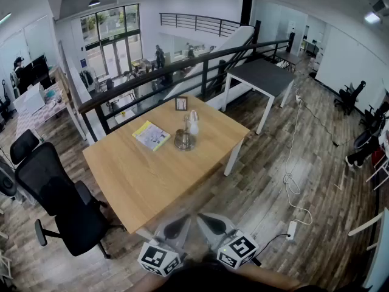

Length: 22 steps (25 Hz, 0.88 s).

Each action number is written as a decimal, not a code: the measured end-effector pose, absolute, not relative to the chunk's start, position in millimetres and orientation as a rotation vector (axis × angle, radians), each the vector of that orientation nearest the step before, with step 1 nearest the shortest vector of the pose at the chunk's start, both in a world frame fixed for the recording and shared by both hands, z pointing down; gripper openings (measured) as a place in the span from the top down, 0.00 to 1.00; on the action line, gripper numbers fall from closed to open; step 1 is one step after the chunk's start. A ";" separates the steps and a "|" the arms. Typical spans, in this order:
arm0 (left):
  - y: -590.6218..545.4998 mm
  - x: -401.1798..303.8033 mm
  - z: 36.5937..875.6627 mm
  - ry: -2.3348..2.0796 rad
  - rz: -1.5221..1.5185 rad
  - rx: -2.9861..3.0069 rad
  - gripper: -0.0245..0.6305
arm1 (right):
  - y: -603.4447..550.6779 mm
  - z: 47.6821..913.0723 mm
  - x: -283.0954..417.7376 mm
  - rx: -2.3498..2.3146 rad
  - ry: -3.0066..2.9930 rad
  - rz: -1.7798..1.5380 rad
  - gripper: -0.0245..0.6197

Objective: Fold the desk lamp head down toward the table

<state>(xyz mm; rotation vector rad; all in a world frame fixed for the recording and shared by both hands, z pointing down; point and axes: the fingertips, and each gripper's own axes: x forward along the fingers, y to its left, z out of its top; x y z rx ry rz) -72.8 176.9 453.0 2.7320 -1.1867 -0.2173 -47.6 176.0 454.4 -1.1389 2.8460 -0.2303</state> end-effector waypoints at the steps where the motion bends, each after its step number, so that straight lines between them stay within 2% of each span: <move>1: 176.7 -73.4 449.6 -1.189 -0.218 2.729 0.96 | 175.4 453.3 -47.7 -1.141 2.843 -0.228 0.96; 22: 143.3 -60.3 455.6 -1.189 -0.208 2.708 0.96 | 143.2 460.9 -33.9 -1.118 2.829 -0.293 0.96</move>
